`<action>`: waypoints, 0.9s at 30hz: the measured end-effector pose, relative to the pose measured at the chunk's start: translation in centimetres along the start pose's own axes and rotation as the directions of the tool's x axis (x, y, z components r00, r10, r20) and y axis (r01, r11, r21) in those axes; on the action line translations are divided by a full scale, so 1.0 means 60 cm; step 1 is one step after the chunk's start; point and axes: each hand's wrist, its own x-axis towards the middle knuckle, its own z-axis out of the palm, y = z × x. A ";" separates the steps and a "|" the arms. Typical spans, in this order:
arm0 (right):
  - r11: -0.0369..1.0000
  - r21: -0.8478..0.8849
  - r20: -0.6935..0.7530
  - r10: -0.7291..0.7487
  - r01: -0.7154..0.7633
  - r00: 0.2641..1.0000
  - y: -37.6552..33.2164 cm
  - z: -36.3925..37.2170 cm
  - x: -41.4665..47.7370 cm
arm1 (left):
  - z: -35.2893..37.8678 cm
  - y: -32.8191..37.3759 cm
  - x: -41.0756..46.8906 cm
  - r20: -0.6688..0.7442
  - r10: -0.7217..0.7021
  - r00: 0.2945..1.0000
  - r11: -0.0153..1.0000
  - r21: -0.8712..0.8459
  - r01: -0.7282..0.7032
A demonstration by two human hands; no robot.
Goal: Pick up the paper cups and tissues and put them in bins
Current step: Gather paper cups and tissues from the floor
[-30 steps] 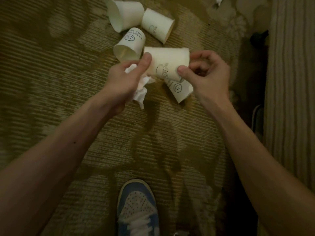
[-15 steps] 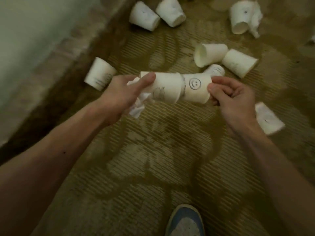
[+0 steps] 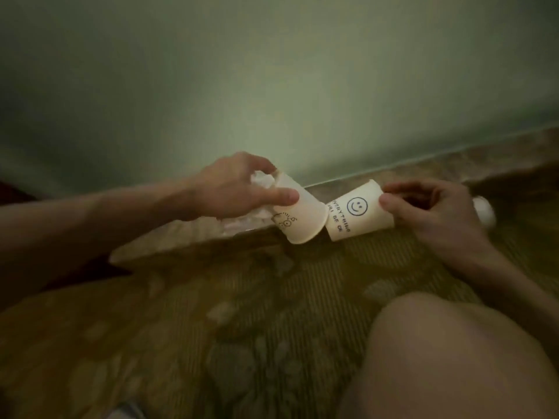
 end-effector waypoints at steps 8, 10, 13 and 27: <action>0.934 -0.190 0.383 -0.214 0.304 0.898 -0.231 0.248 -0.007 | -0.196 -0.205 -0.298 -0.255 -0.018 0.967 0.984 0.164 0.062; 0.918 -0.169 0.456 -0.249 0.358 0.854 -0.295 0.342 -0.021 | -0.232 -0.279 -0.396 -0.341 -0.055 0.939 0.987 0.121 0.101; 0.900 -0.083 0.579 -0.306 0.428 0.756 -0.367 0.526 -0.068 | -0.265 -0.403 -0.551 -0.410 -0.192 0.892 0.975 0.023 0.220; 0.827 0.244 0.938 -0.333 0.506 0.092 -0.375 1.241 -0.524 | -0.185 -0.817 -1.086 -0.404 -0.789 0.463 0.590 -0.287 0.755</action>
